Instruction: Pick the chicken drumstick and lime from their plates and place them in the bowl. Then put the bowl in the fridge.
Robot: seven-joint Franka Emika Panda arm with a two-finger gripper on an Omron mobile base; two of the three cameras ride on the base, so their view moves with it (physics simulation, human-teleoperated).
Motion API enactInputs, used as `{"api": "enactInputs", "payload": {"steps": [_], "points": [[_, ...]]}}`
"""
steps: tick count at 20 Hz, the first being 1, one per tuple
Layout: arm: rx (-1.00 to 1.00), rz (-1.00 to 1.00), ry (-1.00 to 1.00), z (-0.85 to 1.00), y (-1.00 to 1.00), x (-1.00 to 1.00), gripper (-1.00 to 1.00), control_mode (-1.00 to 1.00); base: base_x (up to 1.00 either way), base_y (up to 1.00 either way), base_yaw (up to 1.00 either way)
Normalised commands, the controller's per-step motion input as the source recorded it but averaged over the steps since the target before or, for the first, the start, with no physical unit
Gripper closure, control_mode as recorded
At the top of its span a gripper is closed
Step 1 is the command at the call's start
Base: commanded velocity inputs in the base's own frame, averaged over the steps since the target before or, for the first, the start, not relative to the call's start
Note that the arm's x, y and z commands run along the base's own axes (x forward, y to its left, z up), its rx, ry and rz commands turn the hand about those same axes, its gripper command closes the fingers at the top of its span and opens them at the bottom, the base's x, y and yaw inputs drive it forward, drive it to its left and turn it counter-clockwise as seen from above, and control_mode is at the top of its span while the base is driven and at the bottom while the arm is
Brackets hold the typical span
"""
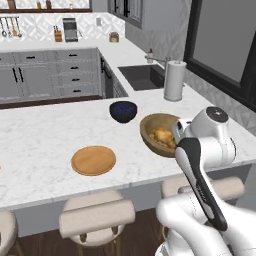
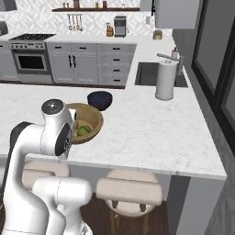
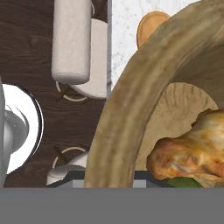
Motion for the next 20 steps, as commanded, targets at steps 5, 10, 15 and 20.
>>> {"api": "enactInputs", "payload": {"steps": [5, 10, 15, 20], "points": [[0.0, 0.0, 0.0, 0.0, 0.0, 0.0, 1.0, 1.0, -0.51, 0.57, 0.15], [0.0, 0.0, 0.0, 0.0, 0.0, 0.0, 1.0, 1.0, -0.27, 1.0, 0.27], [0.0, 0.0, 0.0, 0.0, 0.0, 0.0, 1.0, 1.0, -0.41, 1.0, 0.24], [0.0, 0.0, 0.0, 0.0, 0.0, 0.0, 1.0, 1.0, -0.09, 1.0, 0.2]]}}
